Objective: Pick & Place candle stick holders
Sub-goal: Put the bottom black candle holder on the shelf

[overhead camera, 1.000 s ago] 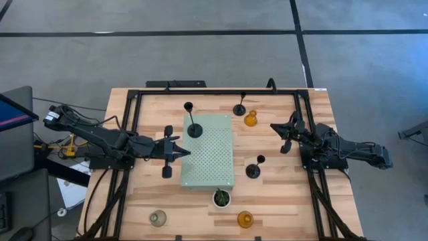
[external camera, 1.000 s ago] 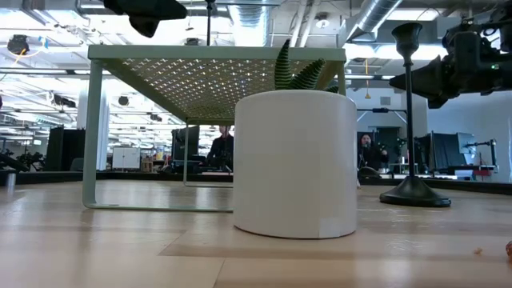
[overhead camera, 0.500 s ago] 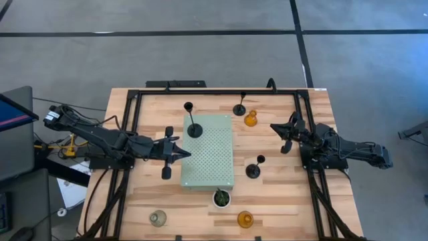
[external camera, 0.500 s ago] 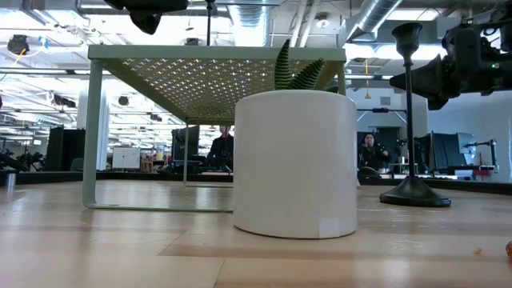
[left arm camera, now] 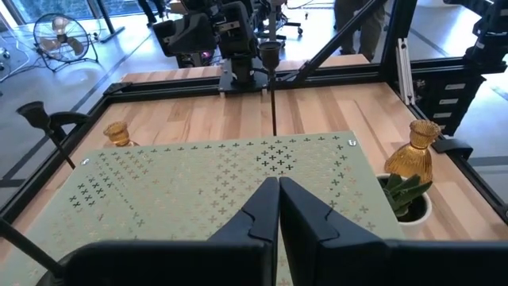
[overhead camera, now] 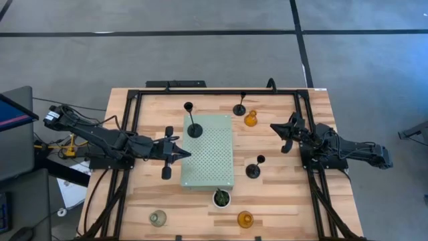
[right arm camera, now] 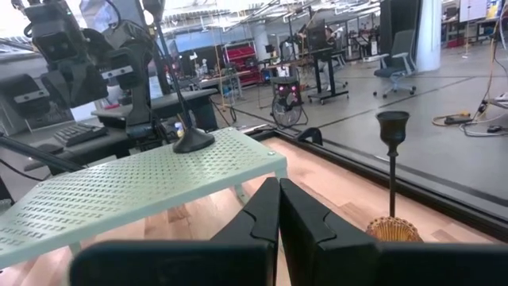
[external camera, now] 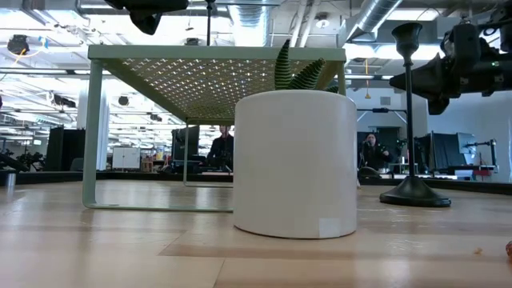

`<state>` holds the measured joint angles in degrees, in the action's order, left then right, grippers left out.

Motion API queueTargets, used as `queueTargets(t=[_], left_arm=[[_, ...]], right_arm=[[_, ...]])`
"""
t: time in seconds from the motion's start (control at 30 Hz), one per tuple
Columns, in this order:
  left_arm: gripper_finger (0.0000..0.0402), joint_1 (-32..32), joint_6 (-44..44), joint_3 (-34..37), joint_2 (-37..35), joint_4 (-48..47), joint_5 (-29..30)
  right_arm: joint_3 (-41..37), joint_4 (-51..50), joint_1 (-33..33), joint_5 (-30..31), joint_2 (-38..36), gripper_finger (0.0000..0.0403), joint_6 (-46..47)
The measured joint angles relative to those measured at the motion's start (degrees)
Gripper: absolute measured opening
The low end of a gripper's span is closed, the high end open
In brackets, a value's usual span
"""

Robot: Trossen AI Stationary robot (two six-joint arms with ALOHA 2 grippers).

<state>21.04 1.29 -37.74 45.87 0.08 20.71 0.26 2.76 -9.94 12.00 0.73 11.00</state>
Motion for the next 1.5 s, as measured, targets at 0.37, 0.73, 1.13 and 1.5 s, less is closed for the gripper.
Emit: queueTargets(t=[0.37,0.73,1.13,1.5], left_arm=[[0.0012,0.0,0.1,0.0,0.0,0.0,0.0],[0.0012,0.0,-2.1,0.0,0.0,0.0,0.0],[0.0012,0.0,-1.6,0.0,0.0,0.0,0.0],[0.0011,-0.1,-1.5,0.0,-0.1,0.4,1.5]], right_arm=[[0.0,0.0,-0.4,0.1,0.0,0.0000,0.0],[0.0,-0.1,-0.2,-0.1,0.0,0.0000,2.2],[0.0,0.0,-0.2,0.0,0.0,0.0000,2.5],[0.0,0.0,-0.2,0.1,0.0,0.0000,-2.3]])
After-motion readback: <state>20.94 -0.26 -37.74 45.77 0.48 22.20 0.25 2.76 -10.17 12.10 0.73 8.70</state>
